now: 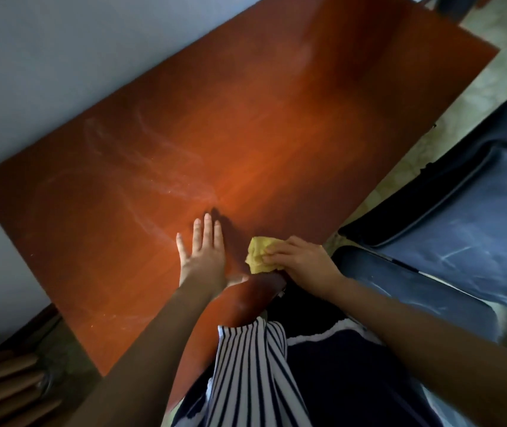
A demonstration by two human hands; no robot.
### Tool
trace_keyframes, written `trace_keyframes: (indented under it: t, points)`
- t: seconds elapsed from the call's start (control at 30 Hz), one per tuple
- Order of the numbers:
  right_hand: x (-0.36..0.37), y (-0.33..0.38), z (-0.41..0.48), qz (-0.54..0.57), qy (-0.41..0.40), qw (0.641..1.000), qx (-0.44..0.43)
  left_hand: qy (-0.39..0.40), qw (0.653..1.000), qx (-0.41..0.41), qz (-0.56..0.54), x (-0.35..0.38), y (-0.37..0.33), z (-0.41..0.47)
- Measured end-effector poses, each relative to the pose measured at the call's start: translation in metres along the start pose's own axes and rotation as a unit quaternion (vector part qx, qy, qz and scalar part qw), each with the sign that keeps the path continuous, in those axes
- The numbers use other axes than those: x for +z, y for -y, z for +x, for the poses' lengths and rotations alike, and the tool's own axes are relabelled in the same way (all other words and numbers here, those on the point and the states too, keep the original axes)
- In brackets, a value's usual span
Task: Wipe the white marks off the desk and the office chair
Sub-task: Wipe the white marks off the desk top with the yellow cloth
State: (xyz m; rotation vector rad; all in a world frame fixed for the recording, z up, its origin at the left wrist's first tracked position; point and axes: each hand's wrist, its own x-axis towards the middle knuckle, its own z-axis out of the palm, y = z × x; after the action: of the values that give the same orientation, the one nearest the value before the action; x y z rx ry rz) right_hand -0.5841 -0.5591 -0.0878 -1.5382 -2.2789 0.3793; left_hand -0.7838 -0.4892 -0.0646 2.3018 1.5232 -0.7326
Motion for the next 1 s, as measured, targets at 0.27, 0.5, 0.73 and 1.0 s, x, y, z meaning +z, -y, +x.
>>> trace_keyframes:
  t: [0.27, 0.5, 0.73, 1.0]
  points:
    - [-0.042, -0.076, -0.012, -0.037, 0.018, 0.998, 0.041, 0.025, 1.0, -0.016, -0.002, 0.007, -0.004, 0.008]
    - [-0.077, -0.136, 0.031, -0.095, 0.118, 0.977, 0.148, 0.03, 0.999, -0.025, 0.022, 0.003, -0.007, 0.008]
    - [-0.059, -0.126, 0.071, -0.031, -0.076, 0.895, 0.439, 0.014, 0.999, -0.021, 0.035, 0.0, 0.0, 0.007]
    - [-0.028, -0.068, 0.061, -0.08, -0.011, 0.957, 0.278, -0.055, 0.996, -0.064, -0.038, 0.018, 0.02, -0.011]
